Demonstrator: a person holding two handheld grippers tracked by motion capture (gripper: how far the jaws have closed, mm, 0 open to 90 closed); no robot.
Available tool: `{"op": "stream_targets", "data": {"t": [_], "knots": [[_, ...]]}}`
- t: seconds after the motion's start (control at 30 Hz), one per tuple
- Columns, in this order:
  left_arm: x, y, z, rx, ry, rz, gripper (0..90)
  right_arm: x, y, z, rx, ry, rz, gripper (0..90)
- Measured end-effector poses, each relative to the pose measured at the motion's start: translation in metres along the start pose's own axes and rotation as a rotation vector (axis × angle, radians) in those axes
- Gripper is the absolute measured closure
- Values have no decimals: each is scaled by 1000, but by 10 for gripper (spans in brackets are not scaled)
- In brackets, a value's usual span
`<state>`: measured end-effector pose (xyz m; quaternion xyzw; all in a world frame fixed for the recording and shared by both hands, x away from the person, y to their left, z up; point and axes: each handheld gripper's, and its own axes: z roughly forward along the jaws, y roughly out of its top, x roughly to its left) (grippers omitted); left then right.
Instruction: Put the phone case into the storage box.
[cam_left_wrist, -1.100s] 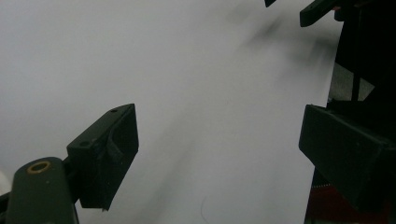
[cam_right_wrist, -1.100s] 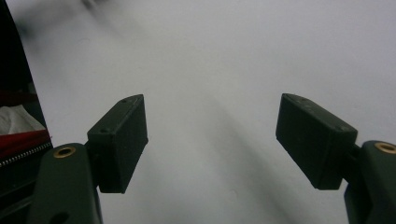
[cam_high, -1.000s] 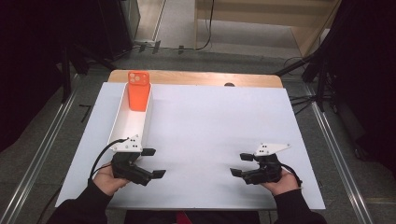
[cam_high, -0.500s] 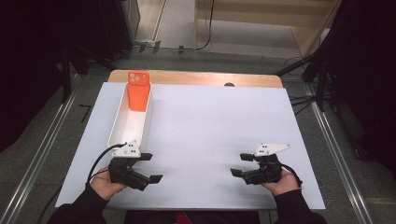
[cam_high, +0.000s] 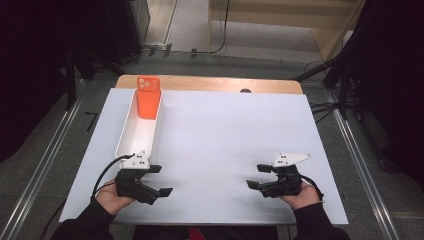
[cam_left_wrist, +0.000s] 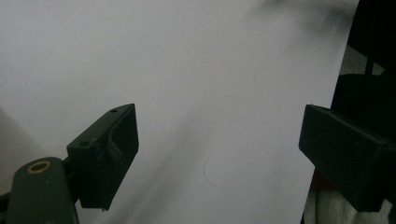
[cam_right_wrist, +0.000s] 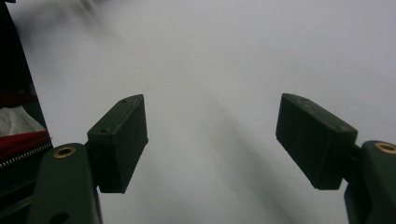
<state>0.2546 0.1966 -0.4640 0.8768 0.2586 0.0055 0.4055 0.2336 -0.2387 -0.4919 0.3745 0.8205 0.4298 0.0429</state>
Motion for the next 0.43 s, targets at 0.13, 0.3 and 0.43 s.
{"op": "stream_targets", "data": {"t": [0.13, 0.3, 0.43], "knots": [[1, 0, 0, -1, 0, -6, 118, 0, 0, 0, 4, 1, -3, 236], [2, -1, 0, 4, -4, -4, 123, 0, 0, 1, 5, -1, -4, 236], [1, -1, 0, 2, -12, 2, 122, 0, 0, 1, 5, 1, -3, 236]]}}
